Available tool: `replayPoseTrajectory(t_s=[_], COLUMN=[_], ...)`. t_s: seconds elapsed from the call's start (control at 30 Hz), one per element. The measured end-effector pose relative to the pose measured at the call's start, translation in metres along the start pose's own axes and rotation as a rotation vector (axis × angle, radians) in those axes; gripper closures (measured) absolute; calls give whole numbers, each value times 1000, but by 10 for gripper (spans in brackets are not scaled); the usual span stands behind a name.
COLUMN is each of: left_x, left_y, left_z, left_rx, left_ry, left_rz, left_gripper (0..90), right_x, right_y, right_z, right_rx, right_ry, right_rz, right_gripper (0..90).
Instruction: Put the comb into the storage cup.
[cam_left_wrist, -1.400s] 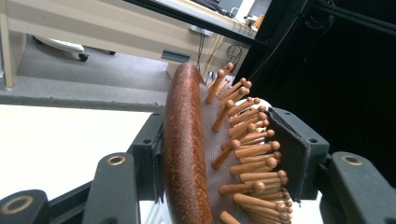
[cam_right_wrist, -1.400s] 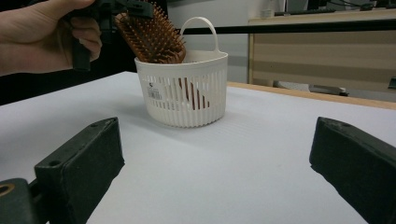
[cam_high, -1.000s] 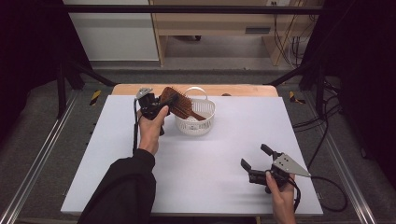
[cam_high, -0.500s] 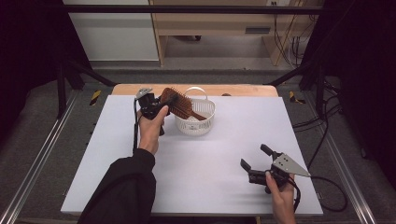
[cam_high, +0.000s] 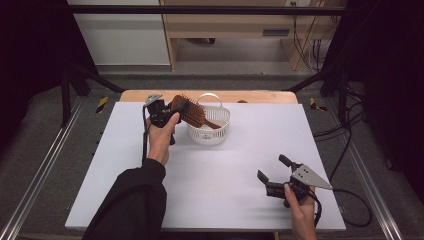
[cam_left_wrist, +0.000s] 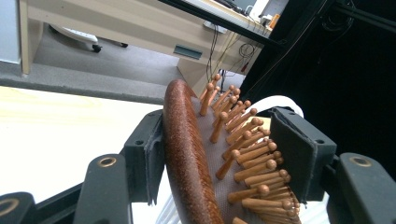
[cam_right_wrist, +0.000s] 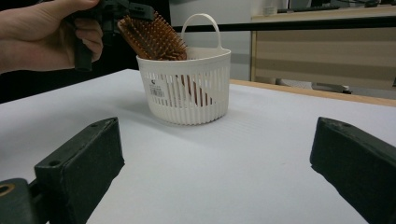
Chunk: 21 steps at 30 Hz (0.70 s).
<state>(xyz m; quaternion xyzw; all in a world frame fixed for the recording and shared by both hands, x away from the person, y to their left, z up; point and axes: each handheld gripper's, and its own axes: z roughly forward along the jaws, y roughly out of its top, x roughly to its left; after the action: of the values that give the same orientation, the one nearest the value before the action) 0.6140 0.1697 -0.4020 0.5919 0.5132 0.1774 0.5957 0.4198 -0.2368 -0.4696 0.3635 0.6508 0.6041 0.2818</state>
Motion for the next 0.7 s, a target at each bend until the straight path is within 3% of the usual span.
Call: replayPoseTrajectory(t_s=[0.3,0.7], left_x=[0,3], left_y=[0,0], left_z=[0,0], left_rx=[-1,2], left_ry=[20,34], left_rz=[13,2], left_gripper=[365,351], right_x=[0,0], right_y=[0,0], right_z=[0,0], right_rx=[1,1], right_ry=[2,3], right_rz=[0,0], right_gripper=[27,27])
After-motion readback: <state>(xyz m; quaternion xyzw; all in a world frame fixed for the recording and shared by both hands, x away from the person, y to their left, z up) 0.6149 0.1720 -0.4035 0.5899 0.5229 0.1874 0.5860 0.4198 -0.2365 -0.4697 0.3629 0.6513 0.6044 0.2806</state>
